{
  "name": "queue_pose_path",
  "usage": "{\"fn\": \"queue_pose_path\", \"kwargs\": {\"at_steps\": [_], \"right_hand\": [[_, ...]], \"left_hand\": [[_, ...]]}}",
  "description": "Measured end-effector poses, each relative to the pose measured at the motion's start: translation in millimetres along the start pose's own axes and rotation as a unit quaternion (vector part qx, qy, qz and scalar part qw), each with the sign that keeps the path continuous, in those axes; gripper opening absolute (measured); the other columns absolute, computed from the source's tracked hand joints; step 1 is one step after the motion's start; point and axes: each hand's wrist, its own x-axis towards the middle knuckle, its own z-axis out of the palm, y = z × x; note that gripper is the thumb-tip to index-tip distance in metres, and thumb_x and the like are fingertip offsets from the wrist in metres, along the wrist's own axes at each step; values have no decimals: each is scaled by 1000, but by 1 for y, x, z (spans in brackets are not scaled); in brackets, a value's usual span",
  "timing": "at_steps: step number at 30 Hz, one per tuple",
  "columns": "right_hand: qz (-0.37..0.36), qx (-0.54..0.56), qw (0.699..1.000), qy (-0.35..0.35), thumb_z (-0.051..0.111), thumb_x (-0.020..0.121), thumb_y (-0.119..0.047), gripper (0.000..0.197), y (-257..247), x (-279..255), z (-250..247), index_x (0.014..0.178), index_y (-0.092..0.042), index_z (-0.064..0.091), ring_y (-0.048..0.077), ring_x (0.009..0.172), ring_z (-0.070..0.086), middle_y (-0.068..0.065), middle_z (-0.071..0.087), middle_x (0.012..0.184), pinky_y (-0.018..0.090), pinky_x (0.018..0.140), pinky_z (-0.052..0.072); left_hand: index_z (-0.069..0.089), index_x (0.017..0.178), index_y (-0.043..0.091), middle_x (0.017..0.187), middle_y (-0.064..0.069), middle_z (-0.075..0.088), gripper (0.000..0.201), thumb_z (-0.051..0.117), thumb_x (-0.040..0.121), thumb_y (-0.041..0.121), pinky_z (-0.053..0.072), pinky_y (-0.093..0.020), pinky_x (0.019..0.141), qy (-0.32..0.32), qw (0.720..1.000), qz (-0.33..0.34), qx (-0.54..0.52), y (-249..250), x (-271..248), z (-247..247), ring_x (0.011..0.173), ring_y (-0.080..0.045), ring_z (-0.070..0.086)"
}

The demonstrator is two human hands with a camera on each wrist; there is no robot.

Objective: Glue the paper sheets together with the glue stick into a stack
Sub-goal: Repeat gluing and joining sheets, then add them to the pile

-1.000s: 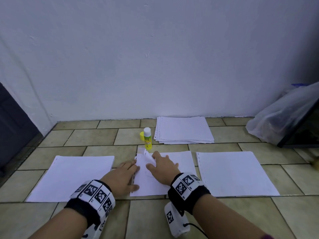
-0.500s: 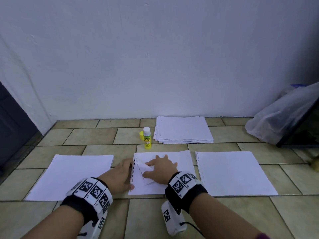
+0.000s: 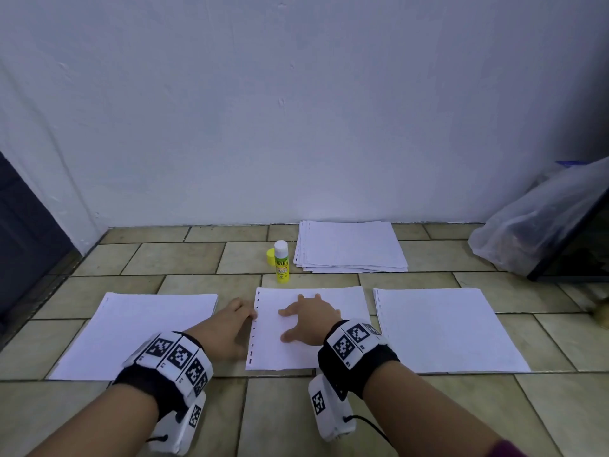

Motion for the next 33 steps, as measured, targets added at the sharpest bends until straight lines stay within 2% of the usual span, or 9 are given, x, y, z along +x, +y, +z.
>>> {"fn": "queue_pose_path", "kwargs": {"at_steps": [4,9,13,16,20,24,26,30,33], "right_hand": [[-5,-15,1000,0,71,83,-30,69,0,0,-1,144,-34,38,27,146,7,0,23,156,59,113,17],[3,-56,998,3,71,84,-31,69,-2,2,8,142,-36,34,29,145,9,-1,21,154,64,106,26],[10,-110,993,30,68,86,-27,65,-10,5,15,140,-29,32,33,131,28,6,33,139,52,94,43],[9,-128,991,36,69,85,-29,65,-10,8,14,139,-25,33,34,127,33,9,35,137,50,92,46],[37,-170,985,24,65,88,-23,67,-20,8,14,143,-20,27,38,131,30,13,30,144,61,99,36],[-50,-175,983,20,54,92,-7,77,-30,12,13,152,-20,8,29,147,-1,6,-10,160,67,110,13],[-84,-164,983,-22,60,89,-6,86,-25,15,7,153,-21,5,21,148,2,1,-6,161,63,113,9],[-52,-177,982,-37,56,93,-18,77,9,10,-12,154,-23,8,22,145,18,-2,9,161,56,117,4],[-19,-166,986,-15,51,96,-28,67,41,3,-27,153,-21,16,23,144,22,0,20,158,49,118,14]], "left_hand": [[35,141,19,145,4,26,57,60,91,26,38,-25,103,6,1000,-7,1,1,0,-1,125,-13,42],[37,135,14,153,7,8,76,75,76,44,42,-28,100,17,999,1,34,10,0,3,130,-14,37],[31,140,16,144,4,30,85,77,74,43,39,-27,102,16,998,-8,52,14,5,-4,128,-13,35],[26,146,19,148,6,28,90,78,75,40,36,-27,105,7,998,-11,61,14,8,-7,133,-13,31],[20,148,19,152,5,22,92,76,77,37,33,-29,109,11,997,-21,79,15,10,-3,138,-15,26],[18,150,18,153,4,23,95,77,77,36,32,-30,109,19,995,-29,91,16,11,0,138,-16,26],[15,151,17,155,3,21,97,75,78,38,30,-31,111,10,995,-33,95,15,10,0,140,-16,23],[12,152,18,157,4,14,96,72,81,42,32,-33,112,-16,993,-36,114,13,11,-1,142,-15,19],[11,152,19,157,6,13,97,70,81,46,35,-35,109,-19,989,-44,142,15,12,0,142,-15,17]]}}
